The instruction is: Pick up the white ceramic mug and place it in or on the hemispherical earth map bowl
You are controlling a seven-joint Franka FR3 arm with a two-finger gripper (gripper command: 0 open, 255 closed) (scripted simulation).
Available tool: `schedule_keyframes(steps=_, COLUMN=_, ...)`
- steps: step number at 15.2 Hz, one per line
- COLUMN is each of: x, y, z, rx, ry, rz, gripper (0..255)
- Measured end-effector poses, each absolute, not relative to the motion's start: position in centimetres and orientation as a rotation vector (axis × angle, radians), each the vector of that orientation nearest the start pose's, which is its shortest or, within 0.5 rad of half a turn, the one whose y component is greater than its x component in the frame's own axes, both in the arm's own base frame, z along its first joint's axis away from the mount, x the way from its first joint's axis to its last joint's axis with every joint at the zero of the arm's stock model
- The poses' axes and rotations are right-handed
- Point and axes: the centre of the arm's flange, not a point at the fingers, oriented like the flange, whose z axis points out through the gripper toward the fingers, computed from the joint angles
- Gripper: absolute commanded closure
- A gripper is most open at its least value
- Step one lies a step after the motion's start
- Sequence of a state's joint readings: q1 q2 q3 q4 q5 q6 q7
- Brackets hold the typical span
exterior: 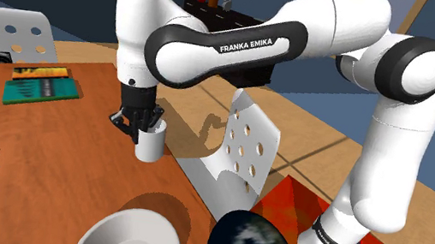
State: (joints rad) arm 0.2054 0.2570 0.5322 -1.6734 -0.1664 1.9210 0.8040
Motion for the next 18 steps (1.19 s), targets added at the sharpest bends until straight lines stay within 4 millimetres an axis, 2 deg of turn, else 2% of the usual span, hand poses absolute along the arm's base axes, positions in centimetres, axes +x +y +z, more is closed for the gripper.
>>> schedule_keyframes(steps=18, x=49.4, y=39.5, z=56.7, rx=-3.141, ry=0.043, rz=-0.062, gripper=255)
